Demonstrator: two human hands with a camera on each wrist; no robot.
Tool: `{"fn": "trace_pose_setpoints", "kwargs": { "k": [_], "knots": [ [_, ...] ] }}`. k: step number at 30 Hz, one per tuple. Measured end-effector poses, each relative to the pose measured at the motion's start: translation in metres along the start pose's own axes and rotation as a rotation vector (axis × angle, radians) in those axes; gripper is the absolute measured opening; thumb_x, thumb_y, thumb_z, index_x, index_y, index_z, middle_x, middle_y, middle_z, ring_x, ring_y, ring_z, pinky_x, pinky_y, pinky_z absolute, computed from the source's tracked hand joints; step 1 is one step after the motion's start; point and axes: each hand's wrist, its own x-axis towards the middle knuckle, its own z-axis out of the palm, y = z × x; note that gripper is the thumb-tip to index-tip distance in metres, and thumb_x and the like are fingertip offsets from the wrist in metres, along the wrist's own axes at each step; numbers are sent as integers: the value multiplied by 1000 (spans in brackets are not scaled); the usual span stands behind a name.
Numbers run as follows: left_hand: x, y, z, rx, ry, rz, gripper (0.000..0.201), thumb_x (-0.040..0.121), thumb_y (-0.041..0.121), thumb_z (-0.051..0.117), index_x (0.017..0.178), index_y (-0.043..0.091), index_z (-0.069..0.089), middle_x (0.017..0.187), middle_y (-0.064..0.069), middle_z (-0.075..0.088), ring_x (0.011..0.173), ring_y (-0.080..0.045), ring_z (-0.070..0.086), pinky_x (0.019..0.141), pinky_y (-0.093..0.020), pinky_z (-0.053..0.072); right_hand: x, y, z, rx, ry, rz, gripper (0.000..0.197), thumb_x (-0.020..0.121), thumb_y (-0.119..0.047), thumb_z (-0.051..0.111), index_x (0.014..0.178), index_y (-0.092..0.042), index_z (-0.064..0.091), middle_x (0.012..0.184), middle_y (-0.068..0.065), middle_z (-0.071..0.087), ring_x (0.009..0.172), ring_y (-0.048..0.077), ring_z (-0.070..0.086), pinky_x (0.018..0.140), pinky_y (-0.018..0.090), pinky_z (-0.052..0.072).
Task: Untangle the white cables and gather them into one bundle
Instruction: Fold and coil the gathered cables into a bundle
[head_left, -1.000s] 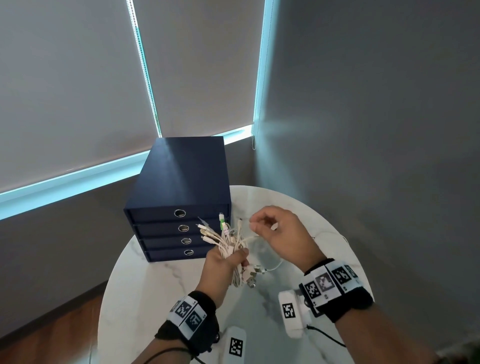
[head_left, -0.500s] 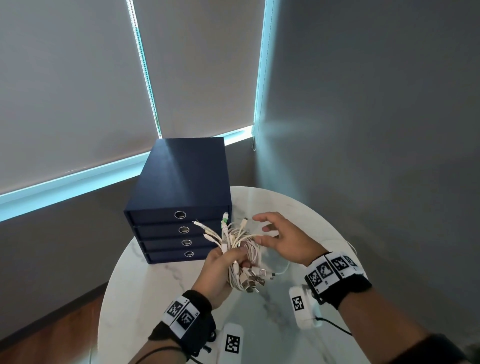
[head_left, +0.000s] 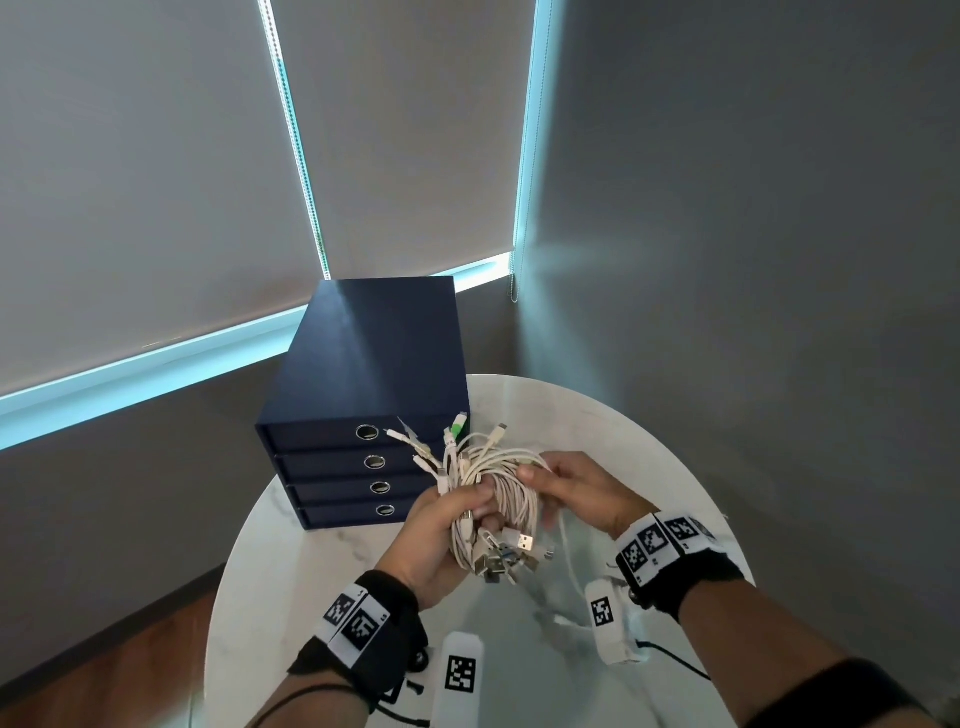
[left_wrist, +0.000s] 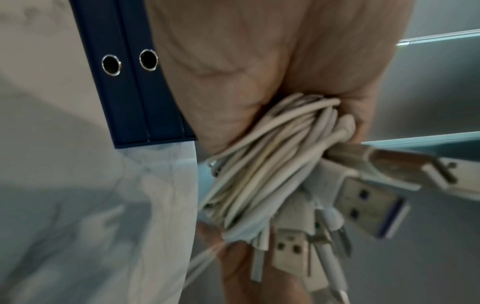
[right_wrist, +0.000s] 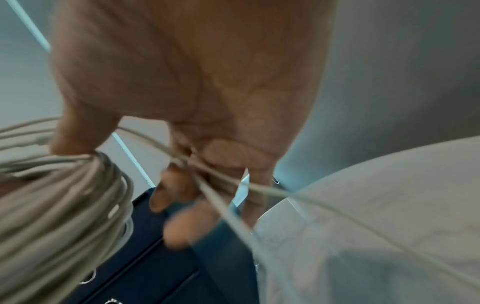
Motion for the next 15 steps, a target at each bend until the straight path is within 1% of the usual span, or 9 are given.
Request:
{"fn": "trace_pose_setpoints", "kwargs": {
  "k": [1,2,3,4,6,8,11,13,15],
  "knots": [
    [0,1,-1,2,23,7,24,80,14,71,75,10,48,58,1,38,49,-13,44,64,-29,42,-1,-4,-4,-53,49,-23,57,72,-64,72,82,-8,69,61,15,59,53,21,54,59,35,47],
    [0,1,-1,2,45,10,21,80,12,69,75,10,48,57,0,37,48,-12,44,60,-28,43,-3,-9,-8,-83,74,-30,48,71,-60,74,71,-12,66,53,7,50,46,16,45,52,30,39],
    [0,1,-2,3,64,6,20,80,10,68,75,9,49,57,0,37,48,-12,43,55,-27,44,-3,-14,-14,-76,76,-33,43,69,-57,76,63,-16,63,51,4,42,44,15,37,48,26,34],
    [0,1,-2,9,78,-1,19,79,8,67,73,9,49,57,-1,37,47,-13,43,50,-27,45,-4,-20,-20,-31,64,-43,42,67,-53,77,58,-16,60,51,5,37,43,15,31,45,24,28],
    [-1,-1,-5,53,92,-14,17,76,6,68,72,7,51,57,-3,40,48,-14,45,48,-27,45,-2,-32,-33,121,74,-83,37,70,-43,77,55,-15,58,53,4,30,43,11,21,43,19,18],
    [-3,-6,-6,138,70,-36,12,75,5,69,74,3,57,57,-5,46,50,-17,49,48,-27,45,3,-47,-44,201,133,-134,30,75,-32,75,55,-14,60,50,1,28,43,9,17,43,16,16],
    [-7,-11,2,213,-61,-75,12,79,6,69,77,2,58,63,-7,48,53,-17,51,49,-27,43,13,-60,-50,132,217,-206,27,83,-23,72,58,-17,63,48,0,27,46,12,18,43,20,15],
    [-8,-10,11,186,-146,-91,19,78,9,72,84,1,56,64,-5,46,54,-17,47,50,-26,40,19,-57,-45,103,272,-227,30,86,-21,71,58,-19,62,47,-3,29,45,12,19,42,21,16],
    [-8,-5,18,106,-178,-91,28,74,10,74,91,2,53,63,-3,40,55,-16,43,53,-24,40,21,-46,-35,102,325,-207,32,88,-20,70,57,-19,60,45,-6,32,42,11,21,41,20,19]
  ]
}}
